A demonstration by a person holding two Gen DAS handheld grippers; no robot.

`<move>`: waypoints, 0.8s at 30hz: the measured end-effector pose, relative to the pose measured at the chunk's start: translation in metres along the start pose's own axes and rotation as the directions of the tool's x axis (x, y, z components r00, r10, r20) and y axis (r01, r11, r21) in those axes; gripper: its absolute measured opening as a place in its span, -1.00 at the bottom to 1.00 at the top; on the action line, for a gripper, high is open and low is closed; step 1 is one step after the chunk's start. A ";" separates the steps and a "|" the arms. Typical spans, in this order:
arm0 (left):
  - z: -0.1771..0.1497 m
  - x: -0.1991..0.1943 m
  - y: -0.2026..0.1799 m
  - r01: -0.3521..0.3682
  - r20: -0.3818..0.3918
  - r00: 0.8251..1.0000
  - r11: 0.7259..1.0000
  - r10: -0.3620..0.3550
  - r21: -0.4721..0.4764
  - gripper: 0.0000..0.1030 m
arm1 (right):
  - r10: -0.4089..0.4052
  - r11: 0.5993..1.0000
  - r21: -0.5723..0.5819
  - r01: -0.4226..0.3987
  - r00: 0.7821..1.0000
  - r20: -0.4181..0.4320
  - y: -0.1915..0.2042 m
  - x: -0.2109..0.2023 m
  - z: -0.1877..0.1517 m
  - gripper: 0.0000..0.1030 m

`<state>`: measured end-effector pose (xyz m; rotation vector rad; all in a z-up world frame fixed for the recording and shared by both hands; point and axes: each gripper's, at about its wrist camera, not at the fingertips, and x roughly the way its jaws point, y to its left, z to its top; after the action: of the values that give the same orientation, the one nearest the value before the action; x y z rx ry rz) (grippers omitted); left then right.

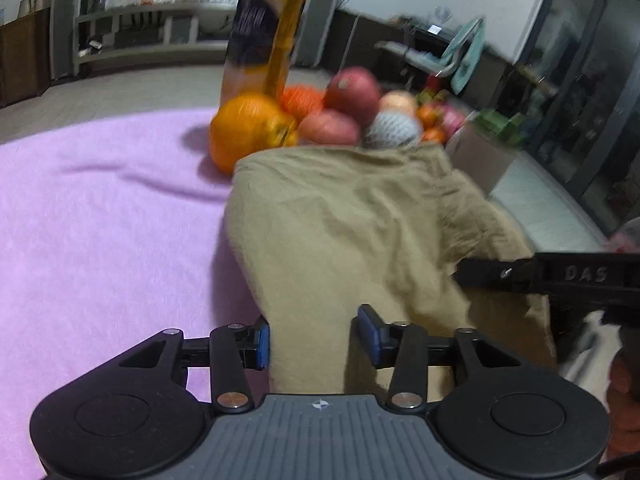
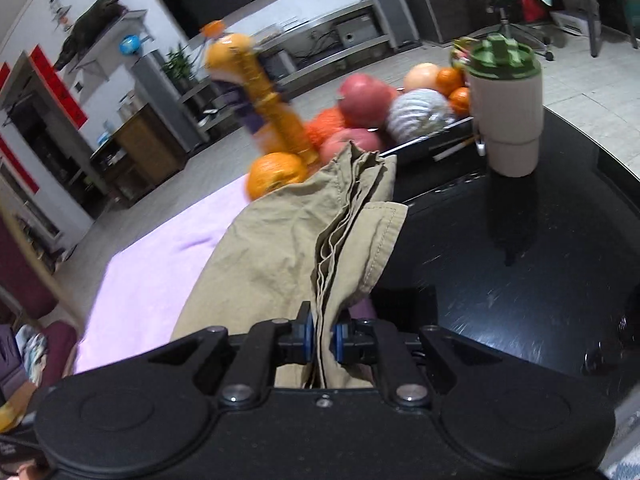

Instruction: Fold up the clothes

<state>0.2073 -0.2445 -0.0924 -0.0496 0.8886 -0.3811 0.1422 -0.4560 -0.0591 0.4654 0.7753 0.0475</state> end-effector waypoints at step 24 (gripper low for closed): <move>-0.060 -0.012 -0.045 -0.023 -0.051 0.998 0.965 0.037 0.262 -0.30 | -0.088 0.957 -0.280 0.072 0.995 -0.046 -0.016 0.017 -0.089 -0.67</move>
<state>0.1408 -0.2756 -0.1131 0.2187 0.8863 -0.4705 0.0914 -0.4322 -0.1326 0.1660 0.8289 0.0935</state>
